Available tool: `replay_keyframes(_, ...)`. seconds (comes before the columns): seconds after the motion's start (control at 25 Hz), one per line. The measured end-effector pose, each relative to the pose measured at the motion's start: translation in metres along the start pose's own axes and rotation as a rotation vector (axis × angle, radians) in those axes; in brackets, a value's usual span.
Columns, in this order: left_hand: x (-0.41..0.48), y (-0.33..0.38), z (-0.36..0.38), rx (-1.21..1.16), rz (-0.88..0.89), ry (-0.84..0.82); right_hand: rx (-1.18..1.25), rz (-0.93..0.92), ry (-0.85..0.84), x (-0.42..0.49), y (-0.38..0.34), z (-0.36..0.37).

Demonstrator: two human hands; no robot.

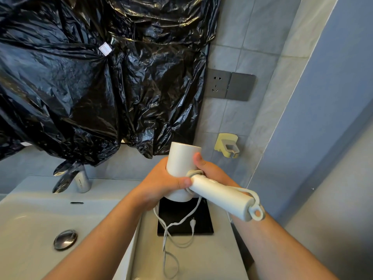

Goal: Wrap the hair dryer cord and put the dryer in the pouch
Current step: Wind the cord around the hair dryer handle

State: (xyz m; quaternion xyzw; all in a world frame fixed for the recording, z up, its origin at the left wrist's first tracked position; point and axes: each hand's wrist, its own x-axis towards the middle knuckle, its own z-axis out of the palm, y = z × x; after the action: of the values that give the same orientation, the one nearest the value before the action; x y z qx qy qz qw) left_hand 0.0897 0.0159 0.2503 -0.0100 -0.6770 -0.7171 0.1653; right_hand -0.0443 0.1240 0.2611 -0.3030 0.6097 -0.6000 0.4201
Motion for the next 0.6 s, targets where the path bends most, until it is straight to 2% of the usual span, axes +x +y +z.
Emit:
replay_keyframes(0.16,-0.002,-0.021,0.007,-0.056,-0.013,0.112,-0.122,-0.053,0.001,0.0,0.015,-0.012)
replay_keyframes(0.28,-0.005,-0.036,0.011,-0.071,-0.045,0.187,-0.156,-0.134,0.114,-0.002,0.041,-0.022)
replay_keyframes(0.36,-0.007,-0.048,0.018,-0.057,-0.078,0.242,-0.161,-0.115,0.157,-0.006,0.056,-0.023)
replay_keyframes(0.48,-0.013,-0.073,0.033,-0.014,-0.132,0.363,0.055,-0.054,0.208,-0.016,0.08,-0.024)
replay_keyframes(0.6,-0.018,-0.097,0.046,-0.018,-0.17,0.484,0.103,-0.074,0.297,-0.026,0.107,-0.028)
